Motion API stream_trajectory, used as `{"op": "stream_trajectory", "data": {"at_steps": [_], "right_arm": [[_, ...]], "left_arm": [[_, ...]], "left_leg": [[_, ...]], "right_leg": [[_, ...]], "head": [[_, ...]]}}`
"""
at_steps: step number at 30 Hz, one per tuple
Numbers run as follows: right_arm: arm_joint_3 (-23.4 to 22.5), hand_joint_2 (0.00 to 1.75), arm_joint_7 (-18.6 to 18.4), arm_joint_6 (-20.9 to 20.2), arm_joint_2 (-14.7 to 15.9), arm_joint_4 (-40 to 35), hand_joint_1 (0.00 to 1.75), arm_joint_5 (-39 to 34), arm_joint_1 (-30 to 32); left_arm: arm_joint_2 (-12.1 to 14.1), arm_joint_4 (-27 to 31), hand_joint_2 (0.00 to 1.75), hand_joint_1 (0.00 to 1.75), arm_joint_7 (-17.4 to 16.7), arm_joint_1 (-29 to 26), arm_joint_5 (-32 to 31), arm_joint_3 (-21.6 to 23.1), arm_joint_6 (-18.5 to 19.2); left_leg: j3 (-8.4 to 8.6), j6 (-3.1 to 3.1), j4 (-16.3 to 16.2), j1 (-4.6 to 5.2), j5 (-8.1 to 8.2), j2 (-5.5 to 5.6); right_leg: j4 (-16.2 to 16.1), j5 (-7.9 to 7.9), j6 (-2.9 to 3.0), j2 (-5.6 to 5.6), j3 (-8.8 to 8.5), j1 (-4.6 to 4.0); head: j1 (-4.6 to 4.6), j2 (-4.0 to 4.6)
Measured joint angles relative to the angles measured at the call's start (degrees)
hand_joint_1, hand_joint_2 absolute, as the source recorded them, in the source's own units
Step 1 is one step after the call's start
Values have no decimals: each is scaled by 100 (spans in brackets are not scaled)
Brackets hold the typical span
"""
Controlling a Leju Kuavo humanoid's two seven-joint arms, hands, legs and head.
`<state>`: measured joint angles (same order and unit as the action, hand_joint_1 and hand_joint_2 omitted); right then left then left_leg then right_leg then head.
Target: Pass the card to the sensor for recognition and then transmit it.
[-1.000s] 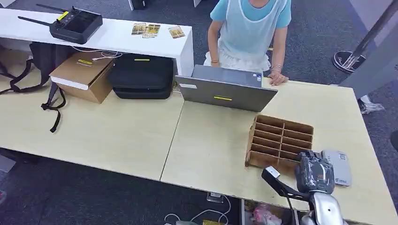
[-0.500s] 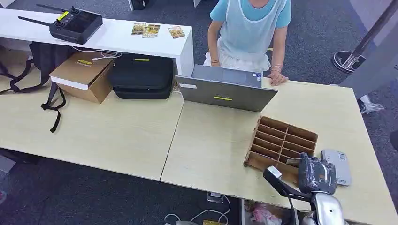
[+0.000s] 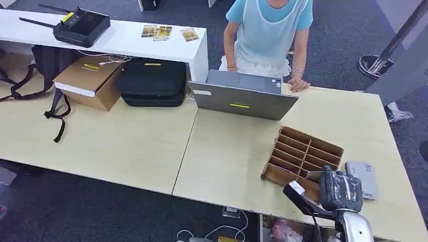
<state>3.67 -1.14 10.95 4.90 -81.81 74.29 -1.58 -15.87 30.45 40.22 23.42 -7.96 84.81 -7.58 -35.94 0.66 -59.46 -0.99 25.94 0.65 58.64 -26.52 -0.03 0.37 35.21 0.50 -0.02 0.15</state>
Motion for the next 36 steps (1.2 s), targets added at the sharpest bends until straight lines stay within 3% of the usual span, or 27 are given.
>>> {"op": "stream_trajectory", "data": {"at_steps": [19, 26, 36], "right_arm": [[2, 175, 341, 533, 2, 53, 175, -535, -149], [238, 175, 544, 817, 2, 197, 175, -796, -880], [630, 175, 734, 828, 2, 606, 175, -1213, -2133]], "left_arm": [[22, 37, 0, 0, -4, -2, -26, 0, 0], [83, 181, 0, 0, -70, -9, 35, 0, 0], [98, 247, 0, 0, -103, -9, 17, 0, -2]], "left_leg": [[-4, 0, 1, 1, 0, 0], [1, 2, 0, 0, -5, -5], [0, 4, -1, 1, -7, -6]], "right_leg": [[1, 1, 0, -1, -1, 0], [2, 5, 1, -8, -1, 0], [3, 6, 1, -8, -1, 0]], "head": [[2, 0], [0, 0], [0, 0]]}}
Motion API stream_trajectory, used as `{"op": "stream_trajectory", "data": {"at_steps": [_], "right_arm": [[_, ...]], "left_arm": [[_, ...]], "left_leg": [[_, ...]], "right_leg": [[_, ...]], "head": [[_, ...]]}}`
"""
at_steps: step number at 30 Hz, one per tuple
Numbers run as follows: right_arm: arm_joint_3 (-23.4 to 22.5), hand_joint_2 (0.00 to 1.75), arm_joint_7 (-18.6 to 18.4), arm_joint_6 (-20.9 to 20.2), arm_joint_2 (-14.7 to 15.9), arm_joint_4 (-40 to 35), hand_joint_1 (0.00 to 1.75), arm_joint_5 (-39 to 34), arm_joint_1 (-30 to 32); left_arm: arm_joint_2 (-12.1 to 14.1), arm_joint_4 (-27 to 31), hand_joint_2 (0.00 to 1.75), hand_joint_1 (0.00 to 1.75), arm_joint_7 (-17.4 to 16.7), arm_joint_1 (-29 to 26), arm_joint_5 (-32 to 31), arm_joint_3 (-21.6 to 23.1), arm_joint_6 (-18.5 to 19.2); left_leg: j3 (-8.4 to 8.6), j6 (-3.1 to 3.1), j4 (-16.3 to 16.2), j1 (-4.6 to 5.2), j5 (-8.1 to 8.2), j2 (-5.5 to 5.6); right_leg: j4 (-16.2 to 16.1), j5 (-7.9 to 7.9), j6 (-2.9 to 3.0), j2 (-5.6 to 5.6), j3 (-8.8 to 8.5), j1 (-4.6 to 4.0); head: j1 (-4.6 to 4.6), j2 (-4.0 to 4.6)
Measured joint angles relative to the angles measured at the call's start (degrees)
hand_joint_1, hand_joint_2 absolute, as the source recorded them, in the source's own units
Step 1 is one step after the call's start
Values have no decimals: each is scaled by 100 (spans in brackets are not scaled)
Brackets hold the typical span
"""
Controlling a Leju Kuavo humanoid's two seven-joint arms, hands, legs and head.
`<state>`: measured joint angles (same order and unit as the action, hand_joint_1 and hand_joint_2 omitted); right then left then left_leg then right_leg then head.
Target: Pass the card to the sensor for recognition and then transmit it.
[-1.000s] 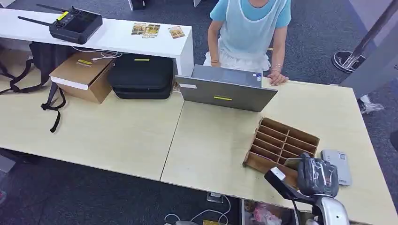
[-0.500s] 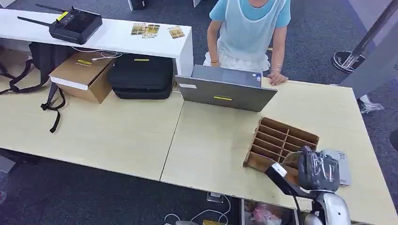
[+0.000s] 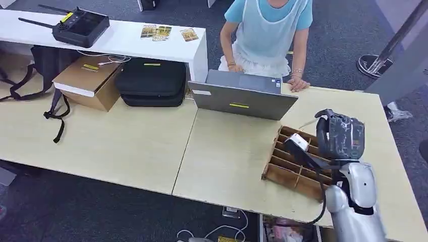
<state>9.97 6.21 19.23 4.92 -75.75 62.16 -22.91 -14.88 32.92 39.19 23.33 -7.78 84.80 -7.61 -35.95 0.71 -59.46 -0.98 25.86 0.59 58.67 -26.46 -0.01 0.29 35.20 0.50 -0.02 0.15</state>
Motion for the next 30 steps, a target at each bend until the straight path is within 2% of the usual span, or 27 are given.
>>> {"op": "stream_trajectory", "data": {"at_steps": [11, 18, 23, 30], "right_arm": [[446, 175, -59, -370, -114, 914, 175, -245, -1626], [660, 175, -265, -573, -437, 1830, 175, -135, -2578], [811, 175, -387, -540, -695, 2692, 175, 85, -3155], [868, 175, -531, -542, -990, 3583, 175, 24, -3706]], "left_arm": [[39, 114, 0, 0, -52, -2, 0, 2, -20], [79, 188, 0, 0, -87, -5, -4, 2, -20], [127, 269, 0, 0, -116, -12, 43, 9, -83], [245, 442, 0, 0, -184, -54, 258, 48, -85]], "left_leg": [[0, 1, 0, 0, -5, 1], [0, 3, 0, -1, -6, 2], [0, 3, 0, -1, -6, 1], [0, 3, 0, -1, -6, 3]], "right_leg": [[2, 2, 2, 0, 1, 0], [3, 2, 2, 0, 2, -1], [4, 2, 2, -2, 3, -1], [4, 2, 2, 0, 4, 0]], "head": [[-2, 0], [-2, 0], [0, 0], [2, 0]]}}
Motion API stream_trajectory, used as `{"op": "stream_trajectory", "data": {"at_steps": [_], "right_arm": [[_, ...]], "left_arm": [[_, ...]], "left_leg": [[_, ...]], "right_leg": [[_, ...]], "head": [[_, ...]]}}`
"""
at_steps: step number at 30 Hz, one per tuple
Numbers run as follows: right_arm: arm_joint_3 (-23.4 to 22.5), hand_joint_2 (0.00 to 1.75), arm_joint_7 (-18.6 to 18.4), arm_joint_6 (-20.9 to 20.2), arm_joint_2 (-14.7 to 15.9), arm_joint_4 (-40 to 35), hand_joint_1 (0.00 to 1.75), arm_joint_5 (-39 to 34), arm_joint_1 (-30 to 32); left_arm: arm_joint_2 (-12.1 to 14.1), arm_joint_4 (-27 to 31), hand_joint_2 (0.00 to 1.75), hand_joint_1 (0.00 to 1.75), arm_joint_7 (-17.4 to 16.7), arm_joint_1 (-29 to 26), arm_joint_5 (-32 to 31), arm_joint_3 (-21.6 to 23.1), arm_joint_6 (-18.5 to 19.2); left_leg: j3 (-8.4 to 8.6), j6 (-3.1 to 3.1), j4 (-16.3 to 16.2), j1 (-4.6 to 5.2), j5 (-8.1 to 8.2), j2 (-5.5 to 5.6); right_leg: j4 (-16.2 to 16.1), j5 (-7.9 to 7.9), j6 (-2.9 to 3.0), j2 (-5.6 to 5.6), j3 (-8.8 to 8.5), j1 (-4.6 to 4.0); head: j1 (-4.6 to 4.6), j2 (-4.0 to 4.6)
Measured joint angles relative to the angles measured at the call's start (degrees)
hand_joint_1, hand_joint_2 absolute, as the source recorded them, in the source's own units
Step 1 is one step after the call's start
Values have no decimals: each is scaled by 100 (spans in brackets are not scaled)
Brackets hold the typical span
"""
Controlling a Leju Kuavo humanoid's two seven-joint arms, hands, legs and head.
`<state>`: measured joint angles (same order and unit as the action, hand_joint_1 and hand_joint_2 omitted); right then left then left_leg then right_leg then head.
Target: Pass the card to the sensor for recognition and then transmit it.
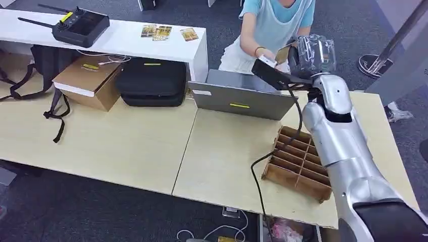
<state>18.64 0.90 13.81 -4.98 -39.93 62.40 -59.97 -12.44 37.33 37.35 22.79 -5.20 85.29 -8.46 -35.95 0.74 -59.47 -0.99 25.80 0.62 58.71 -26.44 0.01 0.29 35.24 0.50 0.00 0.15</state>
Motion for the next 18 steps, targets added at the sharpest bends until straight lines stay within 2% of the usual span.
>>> {"op": "stream_trajectory", "data": {"at_steps": [6, 7, 8, 9, 10, 18], "right_arm": [[2, 175, 44, 4, -74, 483, 175, -162, -247], [2, 175, 57, 4, -85, 535, 140, -170, -264], [0, 175, 68, 4, -89, 581, 23, -168, -274], [0, 175, 74, 4, -98, 622, 23, -166, -281], [2, 175, 72, 4, -107, 660, 0, -157, -290], [2, 175, 79, 9, -201, 935, 0, -164, -380]], "left_arm": [[31, 41, 0, 0, -4, -17, 15, 0, -101], [31, 41, 0, 0, -6, -17, 17, 0, -101], [31, 41, 0, 0, -4, -17, 15, 0, -103], [31, 41, 0, 0, -4, -17, 15, 0, -103], [31, 41, 0, 0, -4, -17, 15, 0, -103], [33, 41, 0, 0, -4, -18, 15, 0, -103]], "left_leg": [[0, 0, -1, 0, 0, -1], [0, 0, -1, 0, 0, -1], [0, 0, -1, 0, 0, -1], [0, 0, -1, 0, 0, -1], [0, 0, -1, 0, 0, -1], [1, 0, -1, -1, 0, -1]], "right_leg": [[0, 0, 0, -1, -1, 0], [0, 0, 0, -1, -1, 0], [0, 0, 0, -1, -1, 0], [0, 0, 0, -1, -1, 0], [0, 1, 0, -1, -1, 0], [0, 1, 1, -1, 0, -1]], "head": [[-2, 0], [0, 0], [-2, 0], [-2, 0], [-2, 0], [-2, 0]]}}
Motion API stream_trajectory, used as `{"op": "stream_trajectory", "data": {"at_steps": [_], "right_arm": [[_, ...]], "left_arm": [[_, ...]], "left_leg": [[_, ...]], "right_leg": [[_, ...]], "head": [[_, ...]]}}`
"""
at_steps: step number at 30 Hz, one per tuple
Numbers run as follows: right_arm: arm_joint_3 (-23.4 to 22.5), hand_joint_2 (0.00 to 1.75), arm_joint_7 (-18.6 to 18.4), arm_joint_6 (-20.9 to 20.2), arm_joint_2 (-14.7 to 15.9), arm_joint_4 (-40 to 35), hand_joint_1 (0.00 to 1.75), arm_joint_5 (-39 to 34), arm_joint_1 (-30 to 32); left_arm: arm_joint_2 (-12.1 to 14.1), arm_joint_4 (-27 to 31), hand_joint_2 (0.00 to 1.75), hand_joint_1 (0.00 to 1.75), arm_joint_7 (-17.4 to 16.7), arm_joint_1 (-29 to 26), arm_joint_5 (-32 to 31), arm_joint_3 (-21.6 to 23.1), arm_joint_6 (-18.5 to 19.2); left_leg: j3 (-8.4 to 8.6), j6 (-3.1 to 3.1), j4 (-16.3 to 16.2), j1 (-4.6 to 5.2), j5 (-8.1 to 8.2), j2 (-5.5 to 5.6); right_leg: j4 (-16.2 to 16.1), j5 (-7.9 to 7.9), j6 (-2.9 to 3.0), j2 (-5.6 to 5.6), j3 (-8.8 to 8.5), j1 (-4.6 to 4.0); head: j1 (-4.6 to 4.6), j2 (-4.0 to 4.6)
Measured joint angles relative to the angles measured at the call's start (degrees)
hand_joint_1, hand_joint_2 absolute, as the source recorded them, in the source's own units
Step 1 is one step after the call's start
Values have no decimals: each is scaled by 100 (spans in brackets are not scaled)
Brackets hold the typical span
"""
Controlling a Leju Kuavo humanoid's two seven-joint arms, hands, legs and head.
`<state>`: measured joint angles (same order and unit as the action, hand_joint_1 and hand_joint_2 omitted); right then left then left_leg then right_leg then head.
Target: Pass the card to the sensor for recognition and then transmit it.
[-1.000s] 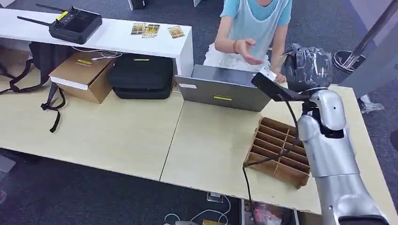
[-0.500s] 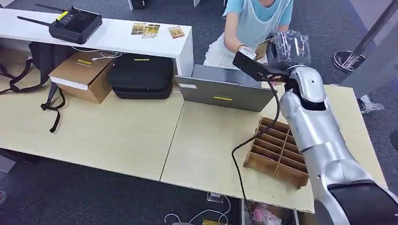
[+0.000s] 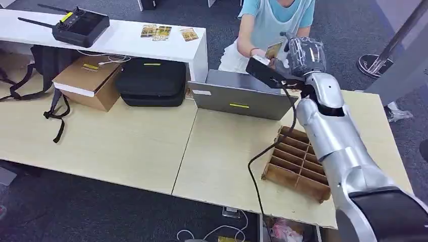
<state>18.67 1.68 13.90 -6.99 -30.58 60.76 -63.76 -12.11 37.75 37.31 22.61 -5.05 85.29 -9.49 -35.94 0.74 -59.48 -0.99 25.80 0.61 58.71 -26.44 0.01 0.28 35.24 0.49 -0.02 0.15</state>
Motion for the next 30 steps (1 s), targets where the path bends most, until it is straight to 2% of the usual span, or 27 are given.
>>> {"op": "stream_trajectory", "data": {"at_steps": [9, 14, 17, 26, 28, 30], "right_arm": [[-48, 175, 109, 138, 2, 83, 0, -217, -50], [-260, 175, 433, 361, 57, 15, 0, -632, -54], [-481, 175, 715, 308, 131, -162, 0, -1118, -39], [-1422, 175, 1634, -996, 461, -1337, 0, -3480, 641], [-1652, 175, 1823, -1385, 625, -1669, 0, -4079, 892], [-1852, 175, 1884, -1576, 765, -2007, 0, -4499, 1177]], "left_arm": [[0, 0, 0, 0, 0, 0, 0, 0, 0], [0, 0, 0, 0, -2, 0, -20, 0, 0], [0, 0, 0, 0, 0, 0, -39, 0, 0], [-68, -146, 0, 0, 96, 21, -186, 0, -190], [-83, -181, 0, 0, 114, 23, -206, 0, -190], [-101, -221, 0, 0, 133, 28, -214, 0, -190]], "left_leg": [[0, 0, -2, 1, 0, 0], [1, 0, -4, 1, 0, 0], [1, 0, -5, 1, 0, 0], [1, -1, -8, 1, 1, 2], [0, -2, -8, 1, 2, 5], [-1, -2, -8, 1, 2, 7]], "right_leg": [[-1, 0, 0, 0, 1, 1], [-1, 0, 0, 0, 1, 1], [-1, 0, 0, 0, 2, 1], [-6, 0, 0, 2, 3, 1], [-7, 0, -1, 5, 1, 1], [-7, 0, -1, 8, 1, 1]], "head": [[0, 0], [0, 0], [0, 0], [2, 0], [2, 0], [2, 0]]}}
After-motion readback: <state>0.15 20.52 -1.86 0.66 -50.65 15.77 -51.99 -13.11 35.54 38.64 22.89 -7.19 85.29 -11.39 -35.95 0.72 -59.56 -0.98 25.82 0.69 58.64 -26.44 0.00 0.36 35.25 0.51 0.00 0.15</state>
